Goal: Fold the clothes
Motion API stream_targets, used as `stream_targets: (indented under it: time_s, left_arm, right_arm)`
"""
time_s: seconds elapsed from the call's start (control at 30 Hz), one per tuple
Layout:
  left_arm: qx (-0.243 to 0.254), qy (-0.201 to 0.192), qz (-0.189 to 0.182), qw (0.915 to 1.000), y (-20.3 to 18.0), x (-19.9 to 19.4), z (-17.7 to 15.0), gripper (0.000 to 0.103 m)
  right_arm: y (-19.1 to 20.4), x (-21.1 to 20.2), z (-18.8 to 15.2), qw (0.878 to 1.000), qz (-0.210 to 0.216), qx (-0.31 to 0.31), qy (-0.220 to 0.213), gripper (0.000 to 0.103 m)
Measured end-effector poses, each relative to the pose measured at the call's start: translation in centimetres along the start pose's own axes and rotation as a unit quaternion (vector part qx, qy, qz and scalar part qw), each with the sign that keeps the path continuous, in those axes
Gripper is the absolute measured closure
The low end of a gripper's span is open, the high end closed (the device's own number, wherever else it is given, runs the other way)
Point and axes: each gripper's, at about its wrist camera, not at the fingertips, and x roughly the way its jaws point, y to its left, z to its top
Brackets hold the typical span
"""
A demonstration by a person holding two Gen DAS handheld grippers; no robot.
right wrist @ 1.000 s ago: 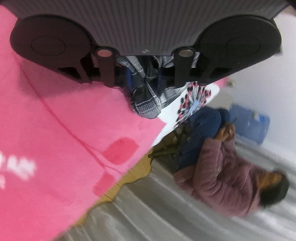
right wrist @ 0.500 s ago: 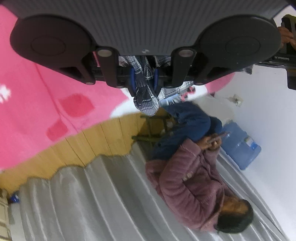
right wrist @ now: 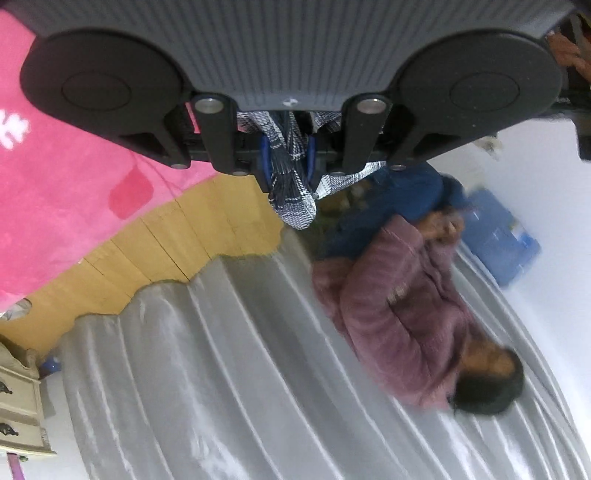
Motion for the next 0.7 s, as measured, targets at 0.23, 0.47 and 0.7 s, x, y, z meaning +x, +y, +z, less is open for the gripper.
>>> stream_targets:
  time_s: [0.23,0.47,0.7]
  left_arm:
    - [-0.056,0.03,-0.037,0.9973,2.7,-0.1,0.4,0.059]
    - [-0.095,0.038,-0.01,0.9947,4.1,-3.0,0.2,0.053]
    - [-0.074,0.067,-0.016,0.9949,2.5,-7.4,-2.6,0.052]
  right_arm:
    - [-2.9,2.5,-0.6,0.994,-0.047,0.09,0.034,0.048]
    - [-2.6,-11.1,-2.5,0.979,-0.153,0.119,-0.057,0.041]
    - [1.9,-26.6,-9.1,0.972,-0.179,0.128,-0.081,0.042]
